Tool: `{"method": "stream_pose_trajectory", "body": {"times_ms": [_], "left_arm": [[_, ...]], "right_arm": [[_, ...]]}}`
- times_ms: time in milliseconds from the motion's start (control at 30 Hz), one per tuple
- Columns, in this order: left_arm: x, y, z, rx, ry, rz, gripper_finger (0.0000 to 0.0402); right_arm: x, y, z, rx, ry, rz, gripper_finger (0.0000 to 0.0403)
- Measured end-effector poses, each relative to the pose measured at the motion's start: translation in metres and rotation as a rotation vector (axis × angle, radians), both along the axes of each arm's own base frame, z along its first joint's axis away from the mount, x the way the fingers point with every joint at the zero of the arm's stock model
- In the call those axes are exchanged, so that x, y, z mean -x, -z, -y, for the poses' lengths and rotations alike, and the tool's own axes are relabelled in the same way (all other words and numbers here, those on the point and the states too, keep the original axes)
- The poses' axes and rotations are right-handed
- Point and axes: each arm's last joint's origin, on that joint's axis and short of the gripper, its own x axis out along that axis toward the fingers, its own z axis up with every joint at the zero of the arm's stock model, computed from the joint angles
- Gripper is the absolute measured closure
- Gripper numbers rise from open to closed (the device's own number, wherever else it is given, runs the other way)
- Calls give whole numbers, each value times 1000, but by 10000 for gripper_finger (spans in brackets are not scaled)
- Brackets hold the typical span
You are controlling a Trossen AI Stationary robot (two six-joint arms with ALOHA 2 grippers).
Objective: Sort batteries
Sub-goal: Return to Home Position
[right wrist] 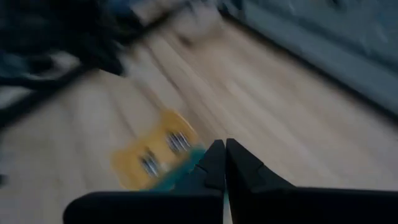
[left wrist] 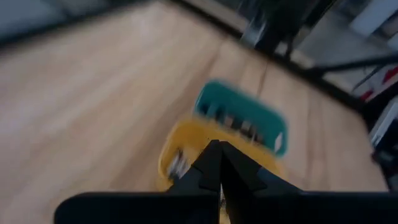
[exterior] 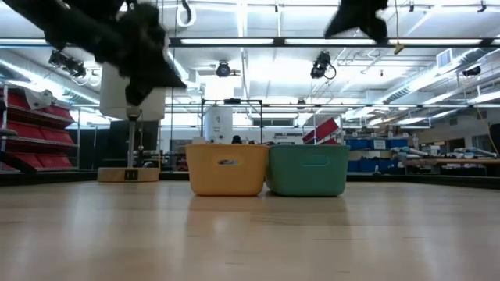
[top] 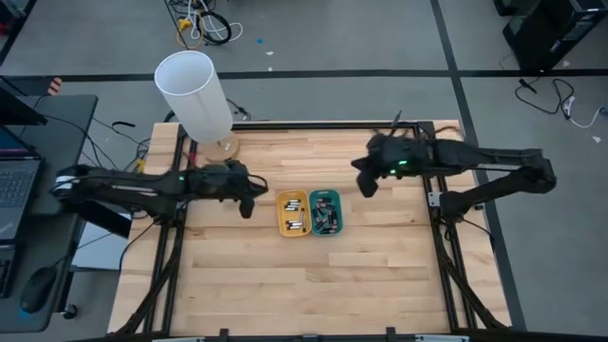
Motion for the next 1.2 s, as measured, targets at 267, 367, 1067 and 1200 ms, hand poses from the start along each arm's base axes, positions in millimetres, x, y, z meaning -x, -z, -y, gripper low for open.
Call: {"method": "stream_pose_trajectory", "body": {"times_ms": [267,367,1067,1200], "left_arm": [[3,-66,1,-120,80,196,387],[-1,-87,1,-190,101,244,387],[50,-105,6,-144,52,222,384],[48,-90,5,-157,47,162,384]], "right_arm": [[48,-46,-4,154,-211,254,400],[61,-42,-5,148,-218,191,401],[103,-15,-35,566,-552,715,403],[100,25,-34,528,-542,684,403]]}}
